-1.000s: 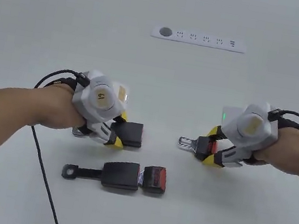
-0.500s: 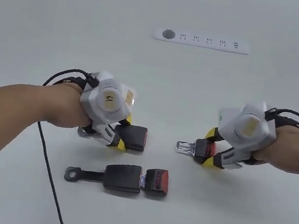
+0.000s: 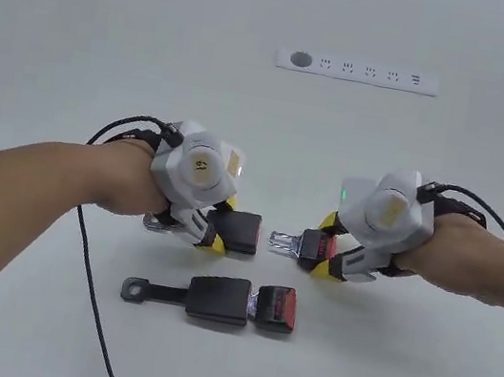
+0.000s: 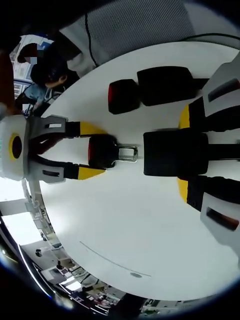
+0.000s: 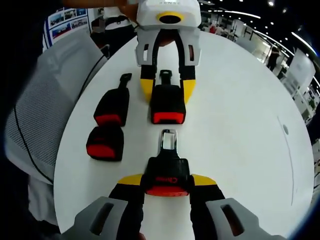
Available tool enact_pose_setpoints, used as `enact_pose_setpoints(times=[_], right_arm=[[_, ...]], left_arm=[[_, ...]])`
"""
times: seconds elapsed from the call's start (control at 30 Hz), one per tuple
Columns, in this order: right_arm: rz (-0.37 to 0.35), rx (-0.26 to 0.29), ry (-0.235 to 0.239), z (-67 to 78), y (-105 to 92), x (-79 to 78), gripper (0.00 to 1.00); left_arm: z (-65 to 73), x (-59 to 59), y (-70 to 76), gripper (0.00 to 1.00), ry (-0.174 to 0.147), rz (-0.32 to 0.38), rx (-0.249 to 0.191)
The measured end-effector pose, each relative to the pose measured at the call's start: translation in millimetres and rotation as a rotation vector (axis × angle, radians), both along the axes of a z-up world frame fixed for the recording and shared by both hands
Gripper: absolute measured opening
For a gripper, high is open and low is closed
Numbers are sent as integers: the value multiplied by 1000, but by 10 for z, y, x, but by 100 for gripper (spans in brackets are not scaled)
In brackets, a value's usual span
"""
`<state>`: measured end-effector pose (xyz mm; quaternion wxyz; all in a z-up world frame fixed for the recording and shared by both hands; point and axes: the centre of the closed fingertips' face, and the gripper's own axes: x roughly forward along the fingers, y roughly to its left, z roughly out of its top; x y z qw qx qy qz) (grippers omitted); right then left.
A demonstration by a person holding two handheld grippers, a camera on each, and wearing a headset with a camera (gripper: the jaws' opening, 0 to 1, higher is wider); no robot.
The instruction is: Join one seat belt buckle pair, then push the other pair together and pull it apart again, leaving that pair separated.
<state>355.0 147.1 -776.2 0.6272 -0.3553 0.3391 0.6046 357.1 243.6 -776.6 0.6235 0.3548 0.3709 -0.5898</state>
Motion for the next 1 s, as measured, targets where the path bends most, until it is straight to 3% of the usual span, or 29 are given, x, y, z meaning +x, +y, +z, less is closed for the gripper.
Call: enact_pose_setpoints(times=[0.17,0.37,0.63,1.0], right_arm=[[5,3,-4,-20,69,37,32],[24,8,-5,50,144,-23,32],[30,30,1,11,279,2,32],[45,-7,1,22,316,-1,30]], left_arm=[[-2,-6,4,34,1,0,6],[5,-20,-2,34,-1,7,5],[10,-29,-5,34,-1,0,3],[-5,-14,0,33,6,-15,-1]])
